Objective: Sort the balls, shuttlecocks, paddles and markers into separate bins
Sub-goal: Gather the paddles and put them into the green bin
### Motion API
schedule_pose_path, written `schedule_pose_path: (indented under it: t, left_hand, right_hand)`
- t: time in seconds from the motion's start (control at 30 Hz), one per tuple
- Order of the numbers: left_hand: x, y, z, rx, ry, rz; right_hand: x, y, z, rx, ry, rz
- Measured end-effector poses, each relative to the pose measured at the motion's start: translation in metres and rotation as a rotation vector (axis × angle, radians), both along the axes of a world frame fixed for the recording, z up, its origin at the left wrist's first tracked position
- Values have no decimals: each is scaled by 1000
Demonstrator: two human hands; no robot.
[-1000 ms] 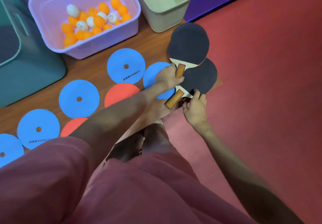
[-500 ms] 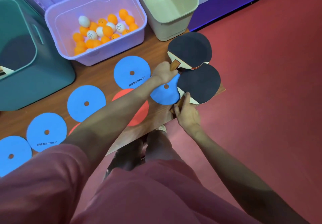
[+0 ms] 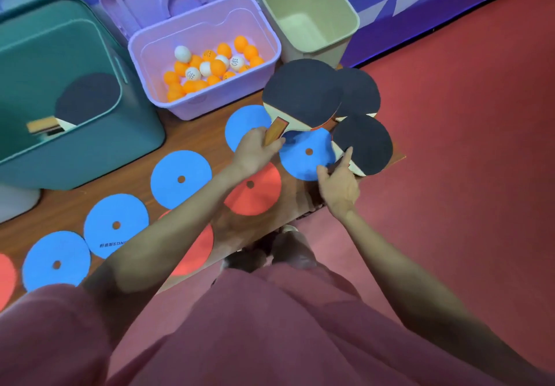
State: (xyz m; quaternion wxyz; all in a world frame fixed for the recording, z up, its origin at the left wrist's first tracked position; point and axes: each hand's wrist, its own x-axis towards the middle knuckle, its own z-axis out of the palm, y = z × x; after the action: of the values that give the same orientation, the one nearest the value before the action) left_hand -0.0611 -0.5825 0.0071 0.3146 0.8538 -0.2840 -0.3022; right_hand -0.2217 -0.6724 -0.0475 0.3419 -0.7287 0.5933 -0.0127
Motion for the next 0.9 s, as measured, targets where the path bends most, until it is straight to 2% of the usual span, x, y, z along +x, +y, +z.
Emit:
schedule_pose_path:
  t: [0.13, 0.37, 0.7, 0.9]
  left_hand:
    - [9, 35, 9, -36, 10, 34]
    - [44, 100, 23, -160, -17, 66]
    - [119, 192, 71, -177, -222, 47]
    - [216, 256, 91, -146, -135, 154]
  right_hand:
    - [2, 13, 19, -48, -22, -83]
    - [22, 50, 59, -188, -194, -204]
    - [99, 141, 91, -397, -410, 54]
    - [164, 179, 103, -411, -518, 157]
